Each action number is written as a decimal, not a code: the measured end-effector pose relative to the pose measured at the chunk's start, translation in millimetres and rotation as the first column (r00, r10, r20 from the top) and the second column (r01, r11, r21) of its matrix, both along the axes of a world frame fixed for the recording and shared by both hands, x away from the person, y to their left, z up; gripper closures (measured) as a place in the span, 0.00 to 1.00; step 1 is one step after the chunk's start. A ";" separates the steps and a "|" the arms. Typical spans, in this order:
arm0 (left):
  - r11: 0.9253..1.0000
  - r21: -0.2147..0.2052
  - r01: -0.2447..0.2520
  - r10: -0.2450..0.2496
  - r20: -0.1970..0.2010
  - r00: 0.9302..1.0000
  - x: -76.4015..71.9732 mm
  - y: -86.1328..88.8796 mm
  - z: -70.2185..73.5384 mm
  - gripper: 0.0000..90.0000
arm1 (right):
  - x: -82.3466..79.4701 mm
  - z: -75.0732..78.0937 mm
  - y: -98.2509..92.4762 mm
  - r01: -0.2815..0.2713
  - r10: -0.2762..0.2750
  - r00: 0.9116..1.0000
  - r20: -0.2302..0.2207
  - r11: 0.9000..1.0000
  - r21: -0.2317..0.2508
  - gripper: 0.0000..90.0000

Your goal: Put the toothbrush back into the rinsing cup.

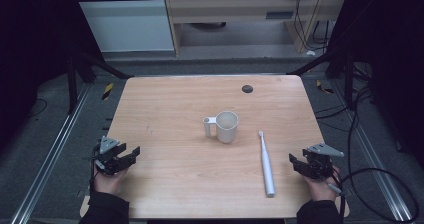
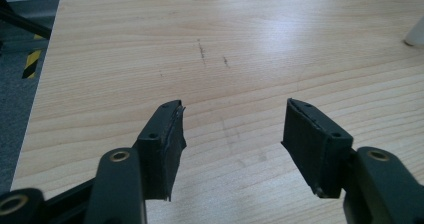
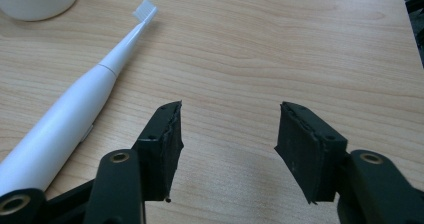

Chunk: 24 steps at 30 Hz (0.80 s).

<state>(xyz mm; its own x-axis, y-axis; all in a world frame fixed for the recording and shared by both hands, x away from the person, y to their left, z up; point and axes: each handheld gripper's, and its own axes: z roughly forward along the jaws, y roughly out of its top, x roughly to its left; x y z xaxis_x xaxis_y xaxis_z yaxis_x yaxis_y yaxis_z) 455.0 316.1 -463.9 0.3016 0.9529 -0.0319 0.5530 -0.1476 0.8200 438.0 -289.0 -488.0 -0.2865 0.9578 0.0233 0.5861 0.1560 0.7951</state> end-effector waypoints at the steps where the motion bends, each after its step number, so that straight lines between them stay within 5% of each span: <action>1: 1.000 0.002 0.000 0.000 0.002 1.000 -0.8 -0.6 0.6 0.46 | -0.9 0.4 0.3 -0.003 0.003 1.000 0.011 1.000 -0.007 0.48; 5: 0.999 0.035 0.009 -0.009 0.001 1.000 -3.0 -3.0 1.5 0.49 | -4.4 2.5 3.1 -0.017 0.017 1.000 0.014 1.000 -0.002 0.50; 24: 0.998 0.048 0.052 -0.051 -0.022 0.998 -2.8 -11.1 0.6 0.61 | -19.6 15.1 28.3 -0.131 0.132 0.991 0.033 0.991 -0.014 0.66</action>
